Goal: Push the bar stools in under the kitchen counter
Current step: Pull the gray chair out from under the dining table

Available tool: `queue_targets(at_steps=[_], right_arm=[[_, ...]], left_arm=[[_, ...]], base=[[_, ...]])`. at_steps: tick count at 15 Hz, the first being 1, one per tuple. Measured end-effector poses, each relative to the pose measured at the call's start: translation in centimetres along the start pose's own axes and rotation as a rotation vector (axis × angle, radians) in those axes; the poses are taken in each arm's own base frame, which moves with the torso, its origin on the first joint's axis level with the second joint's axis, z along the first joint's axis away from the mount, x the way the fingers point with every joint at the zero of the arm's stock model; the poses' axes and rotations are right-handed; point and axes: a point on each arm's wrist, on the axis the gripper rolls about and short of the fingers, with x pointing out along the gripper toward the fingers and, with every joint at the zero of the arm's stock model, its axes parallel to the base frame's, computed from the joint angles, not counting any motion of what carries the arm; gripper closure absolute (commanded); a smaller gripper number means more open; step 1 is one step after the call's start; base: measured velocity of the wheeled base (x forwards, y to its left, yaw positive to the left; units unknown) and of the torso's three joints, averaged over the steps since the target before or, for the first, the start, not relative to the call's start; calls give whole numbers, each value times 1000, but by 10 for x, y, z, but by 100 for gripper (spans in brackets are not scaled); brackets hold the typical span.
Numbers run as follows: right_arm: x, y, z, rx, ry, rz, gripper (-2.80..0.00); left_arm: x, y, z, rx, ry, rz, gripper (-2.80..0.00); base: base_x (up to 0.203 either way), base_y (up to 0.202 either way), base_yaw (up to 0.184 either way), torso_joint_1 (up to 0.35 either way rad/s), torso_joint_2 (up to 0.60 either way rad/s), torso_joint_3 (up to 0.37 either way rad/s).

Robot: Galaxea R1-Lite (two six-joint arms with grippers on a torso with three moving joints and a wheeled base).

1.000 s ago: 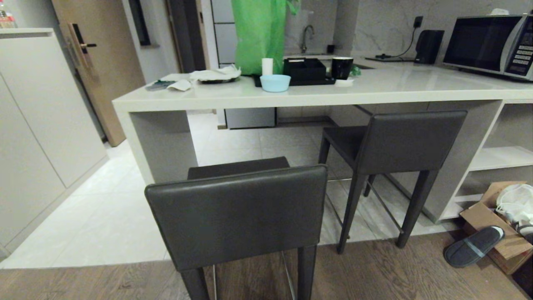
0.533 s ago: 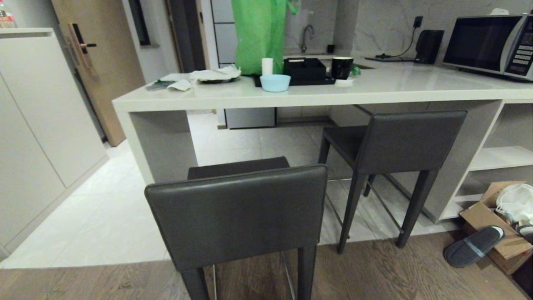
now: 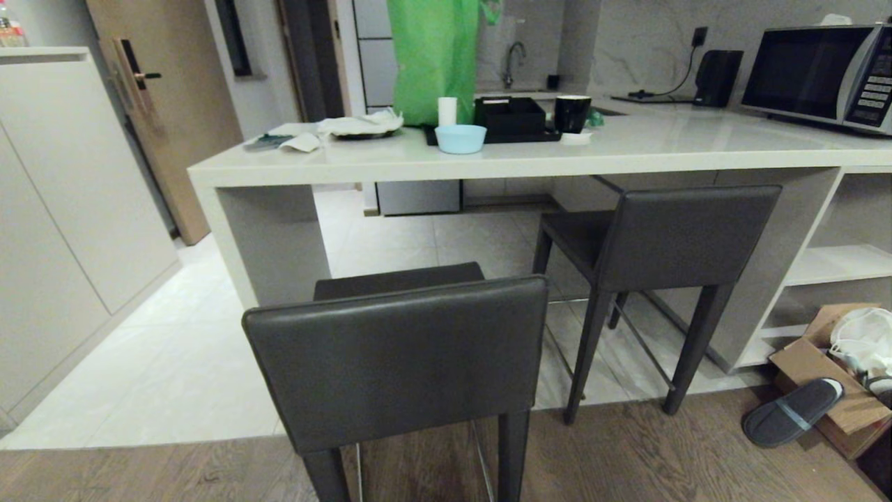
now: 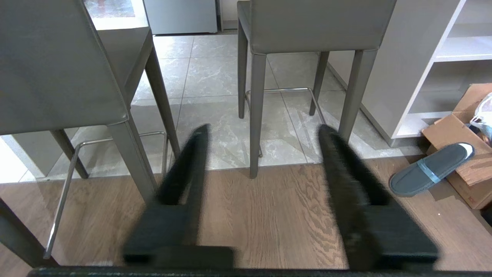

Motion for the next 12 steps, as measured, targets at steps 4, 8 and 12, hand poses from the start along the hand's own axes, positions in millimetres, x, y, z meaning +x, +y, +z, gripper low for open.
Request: queue_targets(at_steps=[4, 8, 12], right_arm=[[0, 0, 0, 3, 0, -1, 0], [0, 0, 0, 3, 0, -1, 0], [0, 0, 0, 3, 0, -1, 0]], left_arm=[[0, 0, 0, 3, 1, -2, 0], [0, 0, 0, -6, 1, -2, 0], [0, 0, 0, -17, 1, 0, 0]], base=[[0, 0, 0, 0, 0, 0], [0, 0, 0, 0, 0, 0], [0, 0, 0, 0, 0, 0]])
